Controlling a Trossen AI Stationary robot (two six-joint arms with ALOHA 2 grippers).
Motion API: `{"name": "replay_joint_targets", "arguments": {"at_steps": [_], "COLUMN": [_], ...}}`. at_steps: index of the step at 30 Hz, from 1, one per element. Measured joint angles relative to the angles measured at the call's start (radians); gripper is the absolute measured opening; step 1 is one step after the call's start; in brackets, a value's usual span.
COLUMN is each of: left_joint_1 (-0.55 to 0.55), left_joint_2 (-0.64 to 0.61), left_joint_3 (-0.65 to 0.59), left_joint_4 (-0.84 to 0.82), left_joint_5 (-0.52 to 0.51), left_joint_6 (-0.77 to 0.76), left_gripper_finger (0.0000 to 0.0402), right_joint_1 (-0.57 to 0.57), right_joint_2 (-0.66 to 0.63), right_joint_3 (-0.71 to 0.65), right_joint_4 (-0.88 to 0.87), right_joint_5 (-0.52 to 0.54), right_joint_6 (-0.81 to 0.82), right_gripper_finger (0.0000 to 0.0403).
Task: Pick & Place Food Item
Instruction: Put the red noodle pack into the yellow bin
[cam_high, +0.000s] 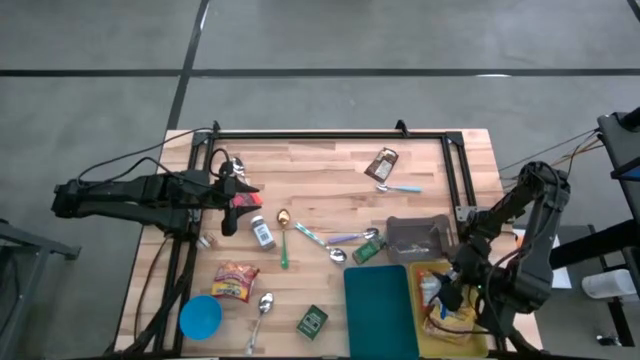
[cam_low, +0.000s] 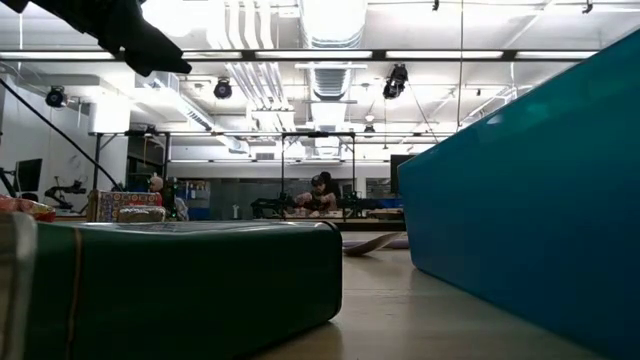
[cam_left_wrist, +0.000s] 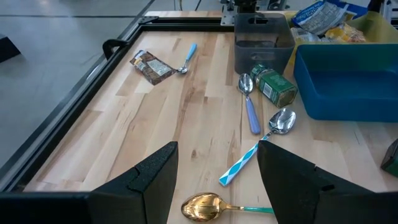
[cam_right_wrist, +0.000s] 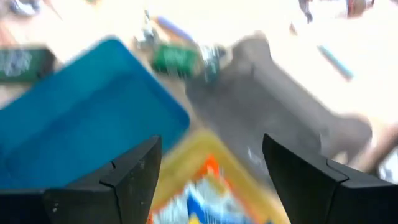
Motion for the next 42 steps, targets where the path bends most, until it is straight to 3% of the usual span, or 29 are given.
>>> {"name": "replay_joint_targets", "arguments": {"at_steps": [6,11,20,30,37,42], "left_joint_1": [0.0,0.0,0.0,0.0,0.0,0.0], "left_joint_2": [0.0,0.0,0.0,0.0,0.0,0.0], "left_joint_3": [0.0,0.0,0.0,0.0,0.0,0.0], "left_joint_4": [0.0,0.0,0.0,0.0,0.0,0.0], "left_joint_5": [0.0,0.0,0.0,0.0,0.0,0.0], "left_joint_6": [0.0,0.0,0.0,0.0,0.0,0.0], "left_gripper_finger": [0.0221,0.0221,0.0221,0.0221,0.0221,0.0221], "right_joint_1": [-0.111,-0.251,-0.528,-0.787,-0.987,-1.064], "right_joint_2": [-0.033,-0.106,-0.287,-0.444,-0.533,-0.564], "right_joint_3": [-0.03,-0.106,-0.337,-0.579,-0.67,-0.696], "right_joint_4": [0.0,0.085,0.64,1.211,1.399,1.431], "right_joint_5": [0.148,0.228,0.251,0.032,-0.252,-0.28], "right_joint_6": [-0.118,-0.366,-0.965,-1.487,-1.719,-1.81], "right_gripper_finger": [0.0279,0.0279,0.0279,0.0279,0.0279,0.0279]}}
